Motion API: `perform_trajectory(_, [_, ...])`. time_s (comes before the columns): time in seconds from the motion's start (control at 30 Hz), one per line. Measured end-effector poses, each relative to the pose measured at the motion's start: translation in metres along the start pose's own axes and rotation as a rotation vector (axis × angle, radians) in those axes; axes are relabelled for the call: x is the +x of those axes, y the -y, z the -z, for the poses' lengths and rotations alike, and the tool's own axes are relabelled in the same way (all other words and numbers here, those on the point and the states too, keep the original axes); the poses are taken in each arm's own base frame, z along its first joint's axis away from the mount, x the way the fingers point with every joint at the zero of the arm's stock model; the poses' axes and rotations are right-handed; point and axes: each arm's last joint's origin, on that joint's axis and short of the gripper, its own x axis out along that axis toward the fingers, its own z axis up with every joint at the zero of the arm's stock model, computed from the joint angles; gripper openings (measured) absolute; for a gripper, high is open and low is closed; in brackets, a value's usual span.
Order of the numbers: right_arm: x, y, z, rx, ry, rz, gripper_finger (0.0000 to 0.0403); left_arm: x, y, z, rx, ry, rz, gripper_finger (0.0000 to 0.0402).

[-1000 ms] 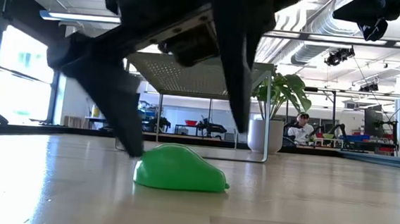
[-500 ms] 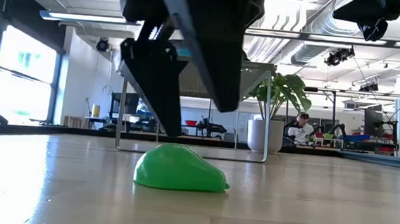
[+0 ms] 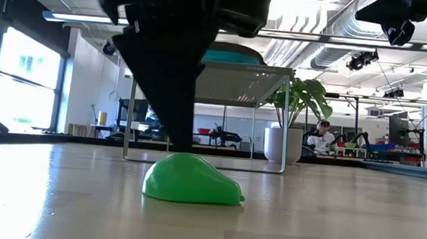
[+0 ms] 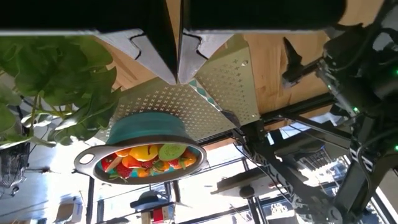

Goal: Pick & Place Fruit
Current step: Put the green pear in the blue bowl on the shelf

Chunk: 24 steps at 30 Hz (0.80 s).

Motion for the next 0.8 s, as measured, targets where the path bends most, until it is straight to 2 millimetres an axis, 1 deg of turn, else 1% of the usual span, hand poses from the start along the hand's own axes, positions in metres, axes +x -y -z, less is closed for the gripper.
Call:
perform_trajectory(0.1, [0.0, 0.0, 0.001, 0.022, -0.006, -0.002, 0.0007, -0.001, 0.005, 0.002, 0.018, 0.011, 0.008, 0.0365])
perform_trajectory(0.27, [0.0, 0.0, 0.001, 0.022, -0.007, -0.002, 0.0007, -0.005, 0.022, 0.005, 0.031, 0.068, 0.053, 0.0365])
perform_trajectory(0.37, [0.0, 0.0, 0.001, 0.022, -0.006, -0.002, 0.0007, 0.0, 0.031, 0.006, 0.044, 0.092, 0.068, 0.0365])
perform_trajectory(0.43, [0.0, 0.0, 0.001, 0.022, -0.006, -0.002, 0.0007, 0.002, 0.033, 0.009, 0.049, 0.078, 0.061, 0.0365])
perform_trajectory(0.6, [0.001, 0.0, 0.0, 0.021, -0.007, -0.002, 0.0007, 0.018, 0.036, 0.011, 0.035, 0.048, 0.062, 0.0365])
perform_trajectory(0.8, [0.002, 0.0, 0.001, 0.02, -0.015, 0.0, 0.0007, 0.018, 0.04, 0.006, 0.004, 0.092, 0.097, 0.0365])
